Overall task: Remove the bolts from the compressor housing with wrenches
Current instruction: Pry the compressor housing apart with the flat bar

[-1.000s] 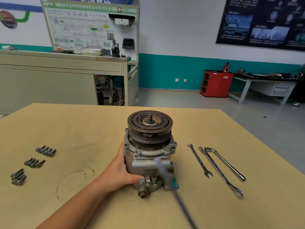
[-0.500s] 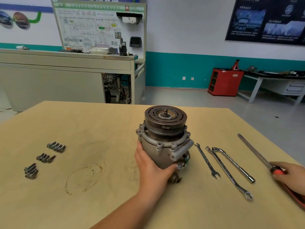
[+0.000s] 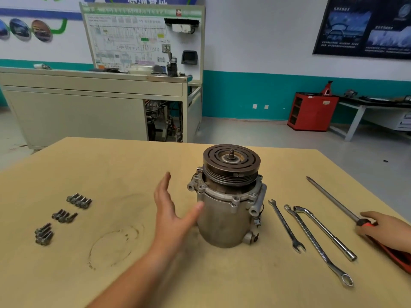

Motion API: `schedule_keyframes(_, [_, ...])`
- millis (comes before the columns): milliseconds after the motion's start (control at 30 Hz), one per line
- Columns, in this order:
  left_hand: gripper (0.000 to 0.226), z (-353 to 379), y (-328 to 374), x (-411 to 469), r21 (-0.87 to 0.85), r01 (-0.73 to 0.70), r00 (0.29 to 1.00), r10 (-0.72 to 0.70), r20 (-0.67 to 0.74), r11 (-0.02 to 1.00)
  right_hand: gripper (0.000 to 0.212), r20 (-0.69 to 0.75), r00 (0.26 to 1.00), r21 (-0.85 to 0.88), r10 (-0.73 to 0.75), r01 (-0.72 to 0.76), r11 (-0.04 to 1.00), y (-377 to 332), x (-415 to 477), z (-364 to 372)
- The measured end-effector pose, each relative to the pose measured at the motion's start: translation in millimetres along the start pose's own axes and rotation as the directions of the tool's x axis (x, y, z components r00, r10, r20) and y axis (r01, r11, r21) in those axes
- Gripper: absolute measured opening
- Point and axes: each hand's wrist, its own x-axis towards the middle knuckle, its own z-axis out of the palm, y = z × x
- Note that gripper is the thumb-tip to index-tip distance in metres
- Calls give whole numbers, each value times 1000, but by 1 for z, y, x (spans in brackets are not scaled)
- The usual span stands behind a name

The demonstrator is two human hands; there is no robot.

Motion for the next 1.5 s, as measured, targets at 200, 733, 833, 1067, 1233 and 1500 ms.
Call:
schedule_keyframes(200, [110, -21, -4, 78, 63, 2, 872, -32, 488, 998, 62, -225, 891, 330, -393, 450, 830, -119, -75, 0])
schedule_keyframes(733, [103, 16, -23, 37, -95, 188, 831, -107, 546, 978, 82, -145, 688, 760, -711, 538, 365, -176, -94, 37])
schedule_keyframes(833, [91, 6, -17, 46, -57, 158, 805, -95, 586, 986, 74, -129, 670, 761, -731, 539, 360, -172, -93, 34])
schedule_keyframes(1067, [89, 4, -7, 65, -20, 71, 817, -47, 574, 997, 73, -276, 670, 744, -689, 603, 289, -179, -92, 42])
schedule_keyframes(1233, [91, 12, -13, 61, -80, 44, 862, 3, 507, 996, 71, -364, 640, 756, -677, 627, 186, -183, -86, 48])
schedule_keyframes(1500, [83, 21, -11, 63, -129, -53, 891, 105, 442, 990, 77, -362, 622, 794, -694, 596, 120, -184, -75, 41])
